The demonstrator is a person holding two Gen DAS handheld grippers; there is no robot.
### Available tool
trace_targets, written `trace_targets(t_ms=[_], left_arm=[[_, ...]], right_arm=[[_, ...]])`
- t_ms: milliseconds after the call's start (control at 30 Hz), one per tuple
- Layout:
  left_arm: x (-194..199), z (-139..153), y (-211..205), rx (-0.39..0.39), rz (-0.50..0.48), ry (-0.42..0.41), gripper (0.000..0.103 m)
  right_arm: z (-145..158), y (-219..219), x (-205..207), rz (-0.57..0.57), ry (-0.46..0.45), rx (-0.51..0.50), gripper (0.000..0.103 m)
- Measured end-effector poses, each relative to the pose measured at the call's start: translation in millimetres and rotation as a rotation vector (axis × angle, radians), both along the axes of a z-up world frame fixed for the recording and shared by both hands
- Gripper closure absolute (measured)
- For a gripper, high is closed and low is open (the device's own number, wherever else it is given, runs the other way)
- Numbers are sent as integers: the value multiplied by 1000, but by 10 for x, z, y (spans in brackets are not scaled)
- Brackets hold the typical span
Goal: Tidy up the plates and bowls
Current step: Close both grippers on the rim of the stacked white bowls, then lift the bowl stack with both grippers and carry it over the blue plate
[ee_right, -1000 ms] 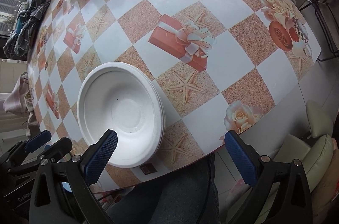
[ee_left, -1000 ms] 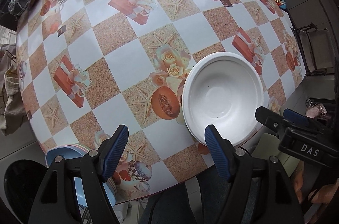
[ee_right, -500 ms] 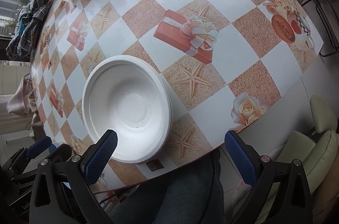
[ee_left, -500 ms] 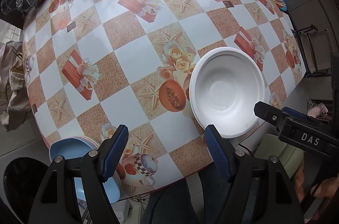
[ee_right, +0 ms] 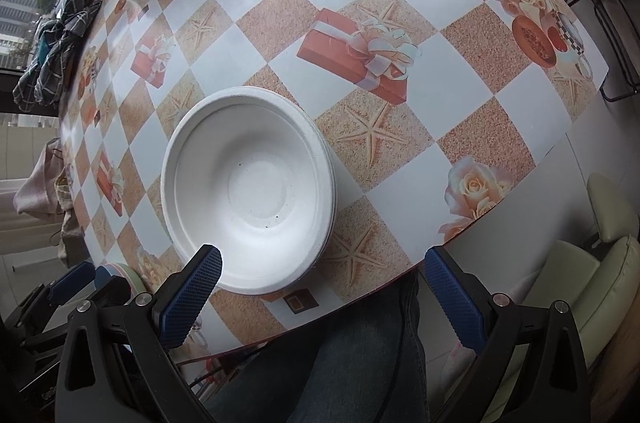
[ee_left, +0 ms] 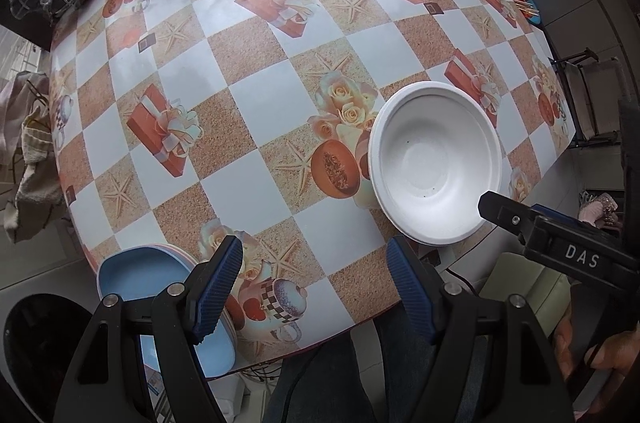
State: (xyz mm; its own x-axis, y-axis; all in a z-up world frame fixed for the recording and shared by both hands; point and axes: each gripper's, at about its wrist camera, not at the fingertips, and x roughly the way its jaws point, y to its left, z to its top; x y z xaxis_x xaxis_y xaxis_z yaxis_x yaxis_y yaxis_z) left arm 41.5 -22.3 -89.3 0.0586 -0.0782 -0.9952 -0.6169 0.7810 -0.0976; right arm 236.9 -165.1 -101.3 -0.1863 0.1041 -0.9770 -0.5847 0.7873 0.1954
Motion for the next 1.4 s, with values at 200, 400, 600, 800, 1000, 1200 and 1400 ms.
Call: trace_targets(t_ms=[200,400,600,800,1000,1200,1400], left_arm=[[-30,23,18,4,1,-7,25],[-50,-1,16,-9,6,-8,25],[-31,-79,-67,-51,3,-14,25],[57,-166,-51,-70,38,-5,25],[367,-470,-46,-73,45,42,25],[595,-761,-14,-52,64,96,25],[718,-950,63,-40,82,125,25]], right_arm=[[-4,-1,-12,-6,5,-3,1],[-7,9,-41,10,-1,-10,1],[-41,-84,-23,21,-8,-57,1],[-138,-26,75,70,-10,-110,1],[-296,157,237,201,-64,-162,1],[-462,294,411,267,-50,-161,1],[-639,567,510,322,-3,-150,1]])
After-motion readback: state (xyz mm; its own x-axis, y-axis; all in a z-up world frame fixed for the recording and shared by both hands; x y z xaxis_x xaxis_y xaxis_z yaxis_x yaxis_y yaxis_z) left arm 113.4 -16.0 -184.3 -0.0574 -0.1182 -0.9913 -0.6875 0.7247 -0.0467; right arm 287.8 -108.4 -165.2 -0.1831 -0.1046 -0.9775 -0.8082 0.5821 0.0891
